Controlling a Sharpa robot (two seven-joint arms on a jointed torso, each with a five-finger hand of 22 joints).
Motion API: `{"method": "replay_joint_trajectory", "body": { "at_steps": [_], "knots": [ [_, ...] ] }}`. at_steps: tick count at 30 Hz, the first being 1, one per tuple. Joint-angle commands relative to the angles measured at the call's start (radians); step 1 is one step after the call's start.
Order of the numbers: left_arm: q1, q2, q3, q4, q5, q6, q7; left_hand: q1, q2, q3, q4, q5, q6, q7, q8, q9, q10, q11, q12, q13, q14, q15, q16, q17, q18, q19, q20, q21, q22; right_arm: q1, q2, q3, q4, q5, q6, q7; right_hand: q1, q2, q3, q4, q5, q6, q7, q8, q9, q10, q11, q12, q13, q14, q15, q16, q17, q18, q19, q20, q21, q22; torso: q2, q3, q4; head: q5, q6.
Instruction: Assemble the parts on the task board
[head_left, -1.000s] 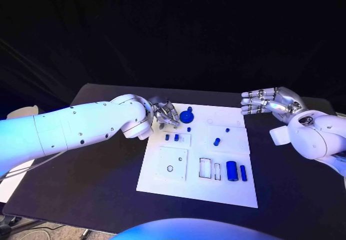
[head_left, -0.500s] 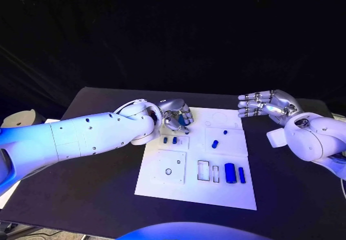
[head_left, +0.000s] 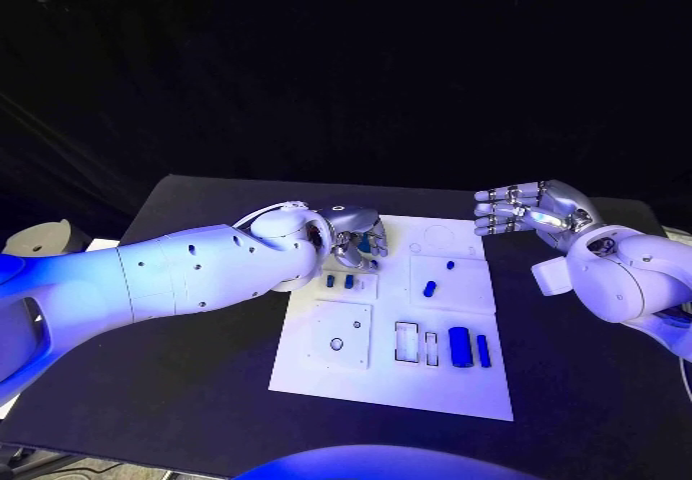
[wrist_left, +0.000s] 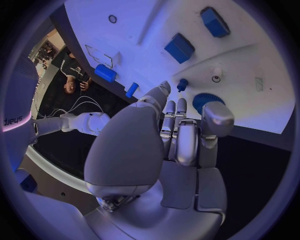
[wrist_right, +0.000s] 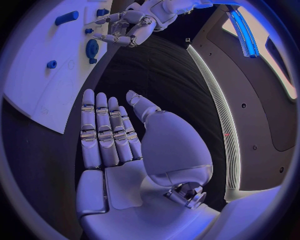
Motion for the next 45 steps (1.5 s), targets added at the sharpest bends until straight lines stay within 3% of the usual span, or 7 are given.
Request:
{"method": "replay_joint_trajectory", "body": {
  "at_steps": [1, 21, 45],
  "knots": [
    [-0.001, 0.009, 0.001, -0.009, -0.051, 0.059, -0.008, 0.003, 0.014, 0.011, -0.001, 0.0, 0.009, 0.0, -0.008, -0.003, 0.011, -0.001, -0.008, -0.006, 0.012, 0.001, 0.01, 0.011, -0.021, 0.01, 0.001, 0.017, 0.017, -0.001, 0.002, 0.0, 0.001, -0.002, 0.016, 0.007, -0.007, -0.003, 0.006, 0.001, 0.004, -0.001, 0.003, -0.004, -0.001, -0.004, -0.001, -0.002, -0.001, -0.001, 0.002, -0.002, -0.002, 0.006, 0.007, -0.003, -0.004, -0.001, 0.0, -0.0007, 0.0002, 0.001, -0.001],
    [-0.024, 0.05, 0.001, -0.065, -0.057, 0.045, -0.016, 0.013, 0.03, 0.09, -0.012, -0.009, 0.033, 0.009, -0.036, -0.023, 0.05, 0.004, -0.048, -0.041, 0.029, 0.006, 0.035, 0.037, -0.033, 0.029, 0.005, 0.086, 0.086, -0.001, 0.007, 0.0, -0.001, -0.002, 0.018, 0.008, -0.007, -0.002, 0.007, 0.002, 0.005, -0.001, 0.004, -0.004, -0.001, -0.004, -0.001, -0.002, -0.001, -0.001, 0.002, -0.002, -0.003, 0.006, 0.008, -0.003, -0.005, -0.002, 0.0, 0.0002, 0.0001, -0.002, -0.005],
    [-0.026, 0.048, 0.001, -0.063, -0.06, 0.09, -0.069, 0.005, 0.014, 0.165, -0.04, -0.013, 0.04, 0.02, -0.062, -0.039, 0.051, 0.012, -0.087, -0.048, 0.034, 0.012, 0.045, 0.042, -0.038, 0.033, 0.009, 0.116, 0.122, -0.001, 0.008, 0.0, -0.002, -0.002, 0.021, 0.009, -0.008, -0.002, 0.008, 0.002, 0.005, -0.001, 0.004, -0.004, -0.001, -0.004, -0.001, -0.002, -0.001, -0.001, 0.002, -0.002, -0.004, 0.006, 0.008, -0.003, -0.006, -0.002, -0.001, -0.0004, 0.0011, -0.003, -0.01]
  ]
}}
